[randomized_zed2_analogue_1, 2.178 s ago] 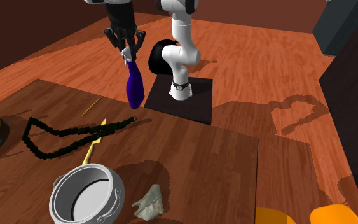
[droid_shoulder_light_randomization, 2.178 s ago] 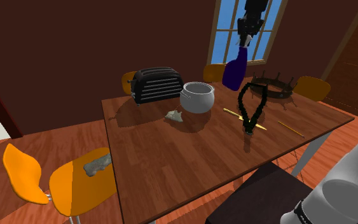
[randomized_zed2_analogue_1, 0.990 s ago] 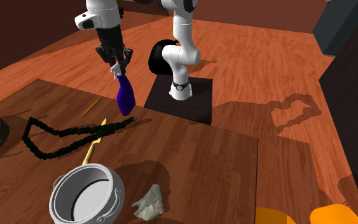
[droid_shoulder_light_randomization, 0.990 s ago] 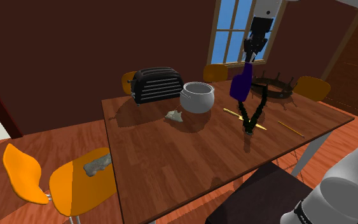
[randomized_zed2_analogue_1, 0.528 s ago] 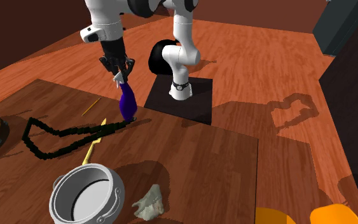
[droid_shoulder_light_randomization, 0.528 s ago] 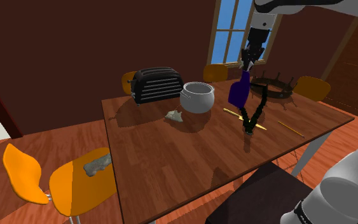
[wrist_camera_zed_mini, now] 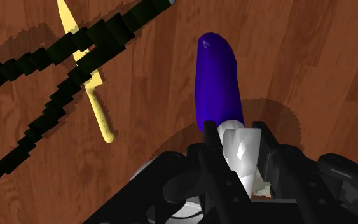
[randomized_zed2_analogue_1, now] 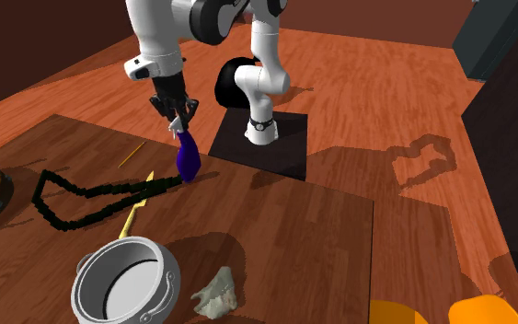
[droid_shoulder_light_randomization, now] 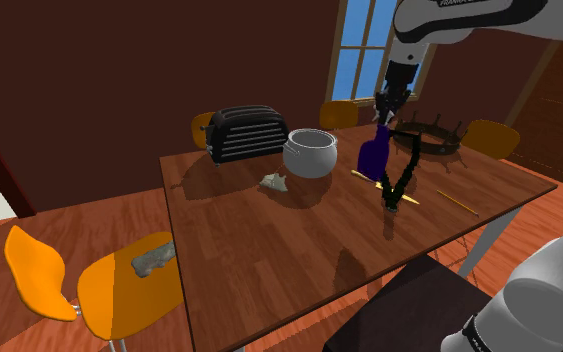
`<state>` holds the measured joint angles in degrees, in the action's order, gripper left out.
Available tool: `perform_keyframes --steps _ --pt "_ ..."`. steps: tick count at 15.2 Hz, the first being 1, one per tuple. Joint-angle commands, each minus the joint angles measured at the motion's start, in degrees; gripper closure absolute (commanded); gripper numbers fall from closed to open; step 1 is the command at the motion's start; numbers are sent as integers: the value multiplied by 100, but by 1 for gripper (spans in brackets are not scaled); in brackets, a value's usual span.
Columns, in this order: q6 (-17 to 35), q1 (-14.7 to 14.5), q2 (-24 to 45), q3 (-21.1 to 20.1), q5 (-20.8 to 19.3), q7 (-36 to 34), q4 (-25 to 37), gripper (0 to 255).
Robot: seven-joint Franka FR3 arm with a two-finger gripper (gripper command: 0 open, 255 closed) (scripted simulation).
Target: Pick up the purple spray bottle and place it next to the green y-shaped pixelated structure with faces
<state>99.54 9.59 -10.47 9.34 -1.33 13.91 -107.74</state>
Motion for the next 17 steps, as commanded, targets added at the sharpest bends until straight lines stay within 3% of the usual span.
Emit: perform_keyframes --steps 1,17 --pt "144 6 -2 8 -2 11 -141 255" --pt "1375 18 73 32 -1 21 -1298 255"
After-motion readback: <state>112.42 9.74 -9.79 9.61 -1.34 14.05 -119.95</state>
